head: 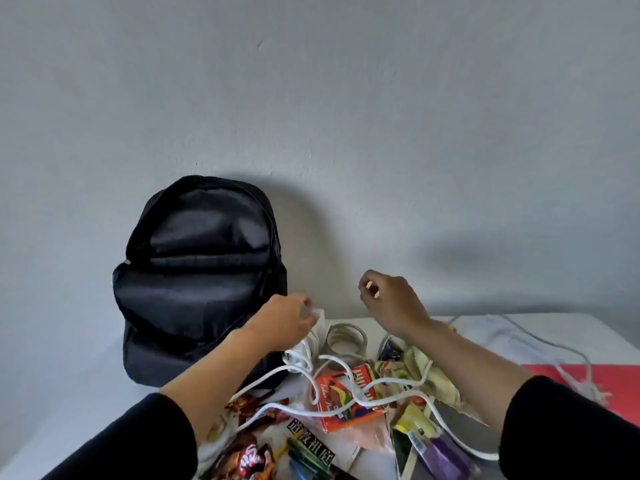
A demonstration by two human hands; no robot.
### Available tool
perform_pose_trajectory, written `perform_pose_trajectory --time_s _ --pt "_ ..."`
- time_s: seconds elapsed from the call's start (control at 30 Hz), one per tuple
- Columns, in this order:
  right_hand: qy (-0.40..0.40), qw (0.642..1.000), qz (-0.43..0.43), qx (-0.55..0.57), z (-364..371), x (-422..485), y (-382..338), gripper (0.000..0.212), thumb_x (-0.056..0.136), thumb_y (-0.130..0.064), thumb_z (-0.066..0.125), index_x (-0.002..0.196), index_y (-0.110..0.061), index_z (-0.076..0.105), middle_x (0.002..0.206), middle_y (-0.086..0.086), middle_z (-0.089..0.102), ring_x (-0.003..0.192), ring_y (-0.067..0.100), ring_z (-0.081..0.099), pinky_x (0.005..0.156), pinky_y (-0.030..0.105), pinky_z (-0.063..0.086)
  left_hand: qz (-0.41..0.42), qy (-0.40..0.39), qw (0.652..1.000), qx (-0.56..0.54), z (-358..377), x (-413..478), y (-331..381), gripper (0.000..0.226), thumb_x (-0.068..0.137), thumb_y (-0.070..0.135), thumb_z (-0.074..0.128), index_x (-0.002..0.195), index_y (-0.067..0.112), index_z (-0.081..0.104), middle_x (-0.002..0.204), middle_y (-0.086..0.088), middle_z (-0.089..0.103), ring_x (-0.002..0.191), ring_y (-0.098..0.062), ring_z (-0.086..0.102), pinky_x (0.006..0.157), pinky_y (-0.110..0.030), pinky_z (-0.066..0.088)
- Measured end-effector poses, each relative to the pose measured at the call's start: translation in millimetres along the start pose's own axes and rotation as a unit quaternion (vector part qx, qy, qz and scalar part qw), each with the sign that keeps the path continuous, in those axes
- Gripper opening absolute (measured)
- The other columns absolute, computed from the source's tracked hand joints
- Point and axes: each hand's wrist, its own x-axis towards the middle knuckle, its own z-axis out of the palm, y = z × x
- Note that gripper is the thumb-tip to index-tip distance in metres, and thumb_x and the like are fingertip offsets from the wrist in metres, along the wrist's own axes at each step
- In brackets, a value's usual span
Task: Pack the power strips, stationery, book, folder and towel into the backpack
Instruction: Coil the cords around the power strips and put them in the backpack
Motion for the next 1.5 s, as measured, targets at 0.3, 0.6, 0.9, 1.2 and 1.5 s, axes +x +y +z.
perform_pose_trajectory --time_s 0.3,0.6,0.9,1.2,1.5 --pt "-0.143 0.989 -0.033 -0.027 57 -21 30 0.022 0.093 -0.042 0.062 0.104 -0.024 0.064 0.097 -0.005 0.068 0.087 0.017 0.063 0.076 0.038 0.054 -0.046 -0.031 0.988 0.142 63 2 -31 0.048 0.101 0.049 0.043 0.141 0.023 0.048 0.139 -0.005 0.055 0.126 -0.029 0.051 0.100 -0.039 0.046" --pt "-0.239 0.956 -0.099 -0.141 82 -15 35 0.019 0.088 -0.047 0.067 0.092 -0.036 0.052 0.118 -0.009 0.062 0.118 0.019 0.048 0.100 0.045 0.038 -0.109 -0.082 0.978 0.158 65 36 -37 0.088 0.086 0.081 0.050 0.149 0.020 0.042 0.142 -0.003 0.059 0.139 -0.030 0.039 0.102 -0.041 0.046" --pt "-0.246 0.968 0.010 0.048 76 -4 37 0.019 0.092 -0.025 0.068 0.076 -0.032 0.060 0.081 -0.015 0.063 0.078 0.007 0.060 0.068 0.016 0.044 -0.088 -0.037 0.956 0.278 86 45 -36 0.075 0.089 0.076 0.048 0.134 0.015 0.052 0.138 -0.007 0.059 0.129 -0.028 0.052 0.104 -0.043 0.037" --pt "-0.266 0.913 0.172 0.257 68 -2 39 0.012 0.092 -0.008 0.066 0.082 -0.013 0.067 0.069 0.007 0.059 0.059 0.019 0.054 0.062 0.035 0.040 -0.051 0.019 0.989 0.136 71 30 -42 0.053 0.098 0.059 0.052 0.124 0.014 0.047 0.119 -0.005 0.063 0.105 -0.024 0.065 0.086 -0.034 0.049" --pt "-0.175 0.910 0.194 0.323 35 -7 6 0.047 0.097 -0.051 0.062 0.087 -0.005 0.064 0.069 0.012 0.062 0.049 0.022 0.057 0.049 0.027 0.047 -0.048 0.061 0.919 -0.386 12 8 -28 0.045 0.089 0.050 0.069 0.120 0.018 0.062 0.097 -0.002 0.075 0.085 -0.018 0.074 0.079 -0.035 0.059"
